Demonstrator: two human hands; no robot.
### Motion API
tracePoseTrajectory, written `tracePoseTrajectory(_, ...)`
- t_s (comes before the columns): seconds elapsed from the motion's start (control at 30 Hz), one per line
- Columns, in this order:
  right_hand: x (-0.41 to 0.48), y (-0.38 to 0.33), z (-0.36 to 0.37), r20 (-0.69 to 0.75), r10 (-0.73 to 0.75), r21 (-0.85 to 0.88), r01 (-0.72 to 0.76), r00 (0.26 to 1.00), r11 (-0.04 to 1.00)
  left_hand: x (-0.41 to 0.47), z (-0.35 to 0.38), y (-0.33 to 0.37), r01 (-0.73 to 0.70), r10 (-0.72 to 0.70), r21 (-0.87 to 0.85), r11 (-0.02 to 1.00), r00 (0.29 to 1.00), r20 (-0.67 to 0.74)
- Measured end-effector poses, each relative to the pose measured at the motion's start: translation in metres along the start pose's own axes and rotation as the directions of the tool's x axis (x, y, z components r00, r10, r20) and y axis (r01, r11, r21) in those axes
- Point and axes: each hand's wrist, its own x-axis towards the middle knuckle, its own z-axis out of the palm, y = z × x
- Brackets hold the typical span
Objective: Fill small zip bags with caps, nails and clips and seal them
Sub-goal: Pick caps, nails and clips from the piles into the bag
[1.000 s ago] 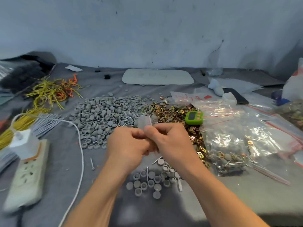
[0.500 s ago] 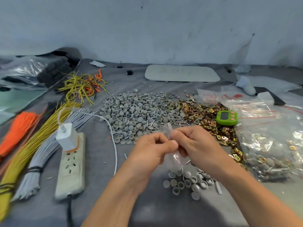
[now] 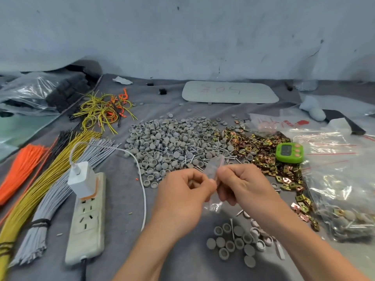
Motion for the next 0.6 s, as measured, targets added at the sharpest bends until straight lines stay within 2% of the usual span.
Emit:
tracePoseTrajectory(0.1, 0.005, 0.0, 0.003, 0.103, 0.078, 0.064, -0.085, 0.992, 0.994, 0.008, -0.006, -0.001, 0.045, -0.045, 0.005, 0.999, 0.997, 0.065)
tracePoseTrajectory(0.2, 0.008, -0.003, 0.006, 0.075, 0.116, 0.054, -0.12, 0.99, 0.991, 0.014, -0.007, -0.001, 0.052, -0.054, 0.05, 0.997, 0.998, 0.04)
tracePoseTrajectory(0.27, 0.009, -0.005, 0.005, 0.027, 0.13, -0.044, -0.129, 0.991, 0.991, 0.016, -0.002, 0.0, 0.052, -0.053, 0.124, 0.991, 0.999, 0.004)
tracePoseTrajectory(0.33, 0.009, -0.006, 0.006, -0.051, 0.115, -0.257, -0.125, 0.992, 0.958, 0.015, 0.007, 0.003, 0.051, -0.036, 0.252, 0.967, 0.997, -0.061)
tracePoseTrajectory(0.4, 0.007, -0.01, 0.009, -0.118, 0.073, -0.416, -0.117, 0.99, 0.902, 0.014, 0.011, 0.006, 0.061, 0.015, 0.401, 0.914, 0.983, -0.184)
tracePoseTrajectory(0.5, 0.003, -0.013, 0.011, -0.155, 0.038, -0.453, -0.105, 0.987, 0.885, 0.014, -0.001, 0.007, 0.106, 0.107, 0.51, 0.854, 0.922, -0.372)
tracePoseTrajectory(0.6, -0.004, -0.012, 0.008, -0.219, 0.033, -0.449, -0.13, 0.975, 0.884, 0.009, -0.009, 0.006, 0.107, 0.227, 0.613, 0.783, 0.868, -0.442)
